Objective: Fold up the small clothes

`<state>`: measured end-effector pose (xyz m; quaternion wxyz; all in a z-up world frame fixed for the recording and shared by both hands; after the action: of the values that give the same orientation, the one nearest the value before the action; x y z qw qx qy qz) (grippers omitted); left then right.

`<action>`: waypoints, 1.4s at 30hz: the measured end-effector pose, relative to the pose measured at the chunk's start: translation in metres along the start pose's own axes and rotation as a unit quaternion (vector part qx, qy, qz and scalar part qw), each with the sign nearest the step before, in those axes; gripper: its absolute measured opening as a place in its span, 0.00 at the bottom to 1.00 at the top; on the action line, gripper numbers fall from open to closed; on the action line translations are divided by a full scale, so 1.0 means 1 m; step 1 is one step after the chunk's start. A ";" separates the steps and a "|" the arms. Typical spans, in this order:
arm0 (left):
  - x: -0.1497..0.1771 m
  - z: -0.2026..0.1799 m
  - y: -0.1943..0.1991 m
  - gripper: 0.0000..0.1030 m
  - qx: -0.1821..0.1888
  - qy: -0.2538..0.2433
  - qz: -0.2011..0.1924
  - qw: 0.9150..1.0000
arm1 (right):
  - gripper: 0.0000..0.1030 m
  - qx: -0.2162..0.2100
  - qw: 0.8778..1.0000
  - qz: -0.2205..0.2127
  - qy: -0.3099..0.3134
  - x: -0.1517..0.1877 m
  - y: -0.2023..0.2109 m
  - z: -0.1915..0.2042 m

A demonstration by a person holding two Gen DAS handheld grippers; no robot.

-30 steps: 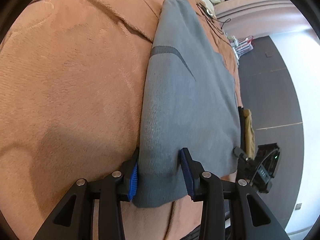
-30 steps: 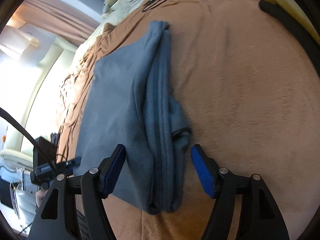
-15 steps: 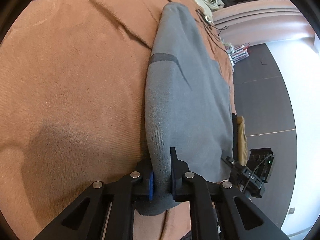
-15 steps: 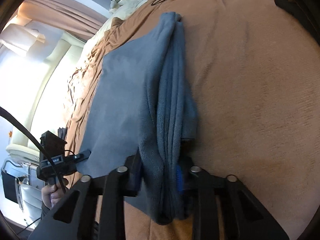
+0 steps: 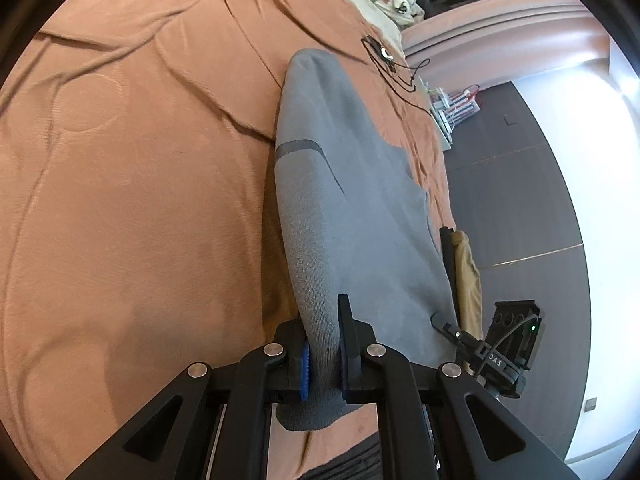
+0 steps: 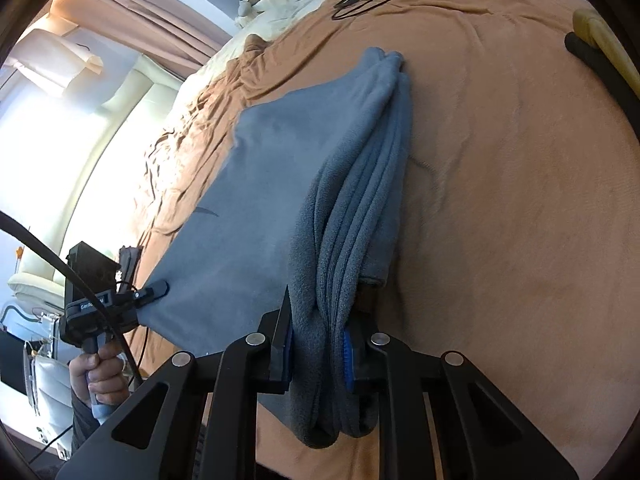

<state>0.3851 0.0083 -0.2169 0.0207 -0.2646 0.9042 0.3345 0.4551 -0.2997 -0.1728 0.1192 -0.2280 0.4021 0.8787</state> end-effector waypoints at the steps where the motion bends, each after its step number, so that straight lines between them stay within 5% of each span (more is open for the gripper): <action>1: 0.002 0.001 0.002 0.10 -0.001 0.000 0.000 1.000 | 0.14 -0.001 1.000 0.001 0.000 0.002 0.000 0.002; 32: 0.068 0.022 0.038 0.10 -0.021 0.000 -0.009 1.000 | 0.15 0.003 0.999 0.006 0.034 0.073 -0.002 0.042; 35: 0.065 0.022 0.031 0.13 -0.034 0.001 0.004 0.999 | 0.19 0.016 0.999 0.014 0.032 0.073 -0.006 0.039; 37: 0.060 0.026 0.031 0.28 -0.043 0.009 0.008 0.999 | 0.29 0.018 0.999 0.020 0.020 0.071 -0.008 0.034; 39: 0.053 0.027 0.035 0.44 -0.036 0.012 0.001 0.999 | 0.53 0.010 1.000 0.019 0.006 0.066 -0.007 0.031; 42: 0.038 0.024 0.043 0.62 -0.042 -0.002 -0.020 0.999 | 0.70 0.008 1.000 -0.003 0.005 0.061 0.006 0.033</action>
<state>0.3282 0.0327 -0.2180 0.0177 -0.2825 0.8839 0.3723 0.3901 -0.2770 -0.1800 0.1216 -0.2331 0.4089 0.8739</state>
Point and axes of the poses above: each gripper's, at about its wrist camera, not at the fingertips, and y roughly against the way its jaws point, z to its left, x to its underside, the point moved 8 cm from there along -y, roughly the way its jaws point, and after that the axes turned 2 degrees about x, right-handed, at the moved point
